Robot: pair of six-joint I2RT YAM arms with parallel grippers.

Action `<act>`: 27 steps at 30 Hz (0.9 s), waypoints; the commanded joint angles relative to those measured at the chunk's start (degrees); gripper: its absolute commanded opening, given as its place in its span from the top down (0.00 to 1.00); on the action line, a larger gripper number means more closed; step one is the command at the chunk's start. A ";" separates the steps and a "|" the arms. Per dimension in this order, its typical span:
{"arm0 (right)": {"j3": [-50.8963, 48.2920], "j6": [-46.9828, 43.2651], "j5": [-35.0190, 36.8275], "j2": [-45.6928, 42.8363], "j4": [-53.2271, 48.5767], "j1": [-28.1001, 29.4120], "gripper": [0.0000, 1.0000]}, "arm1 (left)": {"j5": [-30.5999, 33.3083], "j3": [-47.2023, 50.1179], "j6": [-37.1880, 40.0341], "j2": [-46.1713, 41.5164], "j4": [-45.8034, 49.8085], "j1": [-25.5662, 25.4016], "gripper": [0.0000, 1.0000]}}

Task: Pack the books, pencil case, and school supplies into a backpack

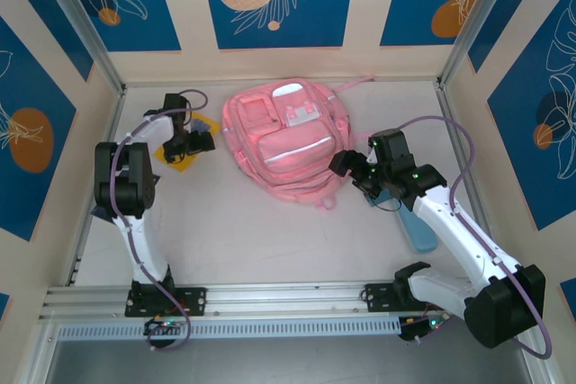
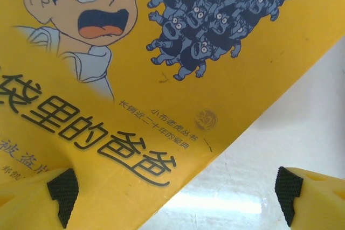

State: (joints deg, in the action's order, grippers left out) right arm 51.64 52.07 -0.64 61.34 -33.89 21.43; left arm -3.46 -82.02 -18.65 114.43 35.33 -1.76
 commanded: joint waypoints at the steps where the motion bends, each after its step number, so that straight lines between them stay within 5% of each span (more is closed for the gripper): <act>1: -0.08 1.07 -0.85 -0.43 0.06 0.64 0.17 | -9.70 6.80 -4.45 -0.95 1.64 -0.29 0.06; 11: -0.98 2.23 -0.59 -2.12 -0.41 1.64 0.17 | -12.97 25.18 -12.61 -13.59 -3.21 -7.43 0.07; 27: -2.81 3.42 1.61 -2.90 -3.55 7.53 0.20 | -8.33 47.20 -36.92 -40.29 -7.32 -35.06 0.04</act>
State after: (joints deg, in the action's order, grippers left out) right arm 49.56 54.43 -0.19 58.63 -35.92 27.29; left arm -10.94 -37.50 -49.41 75.35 21.98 -34.20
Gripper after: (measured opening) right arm 0.804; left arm 0.955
